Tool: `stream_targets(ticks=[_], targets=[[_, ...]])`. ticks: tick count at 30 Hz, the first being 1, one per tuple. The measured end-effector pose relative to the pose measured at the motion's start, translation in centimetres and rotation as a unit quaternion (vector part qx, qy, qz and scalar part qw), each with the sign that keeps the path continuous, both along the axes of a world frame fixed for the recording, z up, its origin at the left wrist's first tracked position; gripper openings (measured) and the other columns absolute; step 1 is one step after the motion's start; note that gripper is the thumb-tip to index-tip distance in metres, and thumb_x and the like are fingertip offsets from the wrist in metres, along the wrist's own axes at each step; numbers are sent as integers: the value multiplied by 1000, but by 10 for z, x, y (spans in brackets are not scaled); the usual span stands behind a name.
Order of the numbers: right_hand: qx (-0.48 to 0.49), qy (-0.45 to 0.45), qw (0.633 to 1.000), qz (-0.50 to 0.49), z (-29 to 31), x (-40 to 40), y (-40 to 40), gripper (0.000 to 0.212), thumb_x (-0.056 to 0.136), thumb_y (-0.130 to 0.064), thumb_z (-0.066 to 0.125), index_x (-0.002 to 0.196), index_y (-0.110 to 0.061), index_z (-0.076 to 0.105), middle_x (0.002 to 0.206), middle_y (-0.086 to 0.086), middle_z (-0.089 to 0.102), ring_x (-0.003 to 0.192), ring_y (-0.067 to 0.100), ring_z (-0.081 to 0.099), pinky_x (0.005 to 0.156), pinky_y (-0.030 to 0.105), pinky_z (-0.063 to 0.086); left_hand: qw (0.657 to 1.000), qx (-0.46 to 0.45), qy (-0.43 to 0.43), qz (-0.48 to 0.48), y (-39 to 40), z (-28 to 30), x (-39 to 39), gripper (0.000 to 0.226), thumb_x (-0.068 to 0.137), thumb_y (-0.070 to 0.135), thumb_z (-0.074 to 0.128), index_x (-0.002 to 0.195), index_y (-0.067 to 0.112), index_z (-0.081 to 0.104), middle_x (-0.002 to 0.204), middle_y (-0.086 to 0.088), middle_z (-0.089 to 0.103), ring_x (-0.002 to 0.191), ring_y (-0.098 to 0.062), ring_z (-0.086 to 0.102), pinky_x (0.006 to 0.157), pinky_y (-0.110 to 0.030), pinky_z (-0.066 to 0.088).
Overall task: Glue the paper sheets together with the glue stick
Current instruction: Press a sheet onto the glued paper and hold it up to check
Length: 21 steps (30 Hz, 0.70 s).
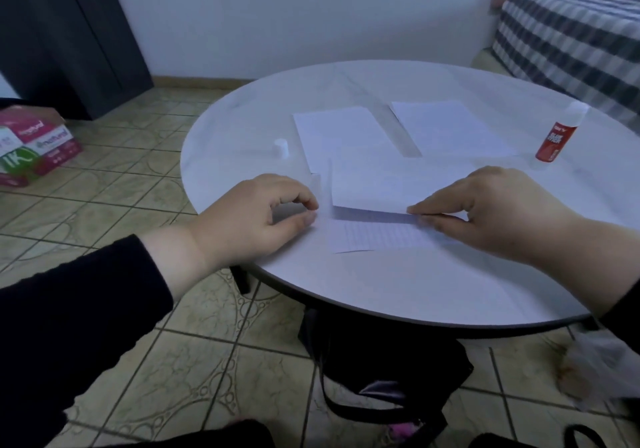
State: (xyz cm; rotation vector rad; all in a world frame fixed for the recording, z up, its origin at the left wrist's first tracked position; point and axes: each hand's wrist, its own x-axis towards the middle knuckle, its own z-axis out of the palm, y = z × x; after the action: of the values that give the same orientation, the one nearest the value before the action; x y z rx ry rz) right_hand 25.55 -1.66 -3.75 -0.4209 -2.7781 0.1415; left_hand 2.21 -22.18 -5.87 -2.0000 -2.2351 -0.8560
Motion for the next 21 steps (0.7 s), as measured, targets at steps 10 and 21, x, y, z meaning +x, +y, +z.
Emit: stream_targets(ticks=[10,21], targets=[[17,-1,1000,19,0,-2,-1,23,82,-42,56,94,-41,76,87,-18,74,73,22,56,67,16,22,994,-54,55,-79,-7,-9,0,41,93,46,49,122,23,67,126,6,65,115,-13,58,97,-41,45],[57,53,996,40,-7,8,5,19,75,-12,77,88,-25,79,74,-8,75,68,37,67,71,23,43,990,-78,82,-82,-8,-10,-3,47,93,52,41,125,29,65,132,11,60,120,-8,51,100,-44,40]])
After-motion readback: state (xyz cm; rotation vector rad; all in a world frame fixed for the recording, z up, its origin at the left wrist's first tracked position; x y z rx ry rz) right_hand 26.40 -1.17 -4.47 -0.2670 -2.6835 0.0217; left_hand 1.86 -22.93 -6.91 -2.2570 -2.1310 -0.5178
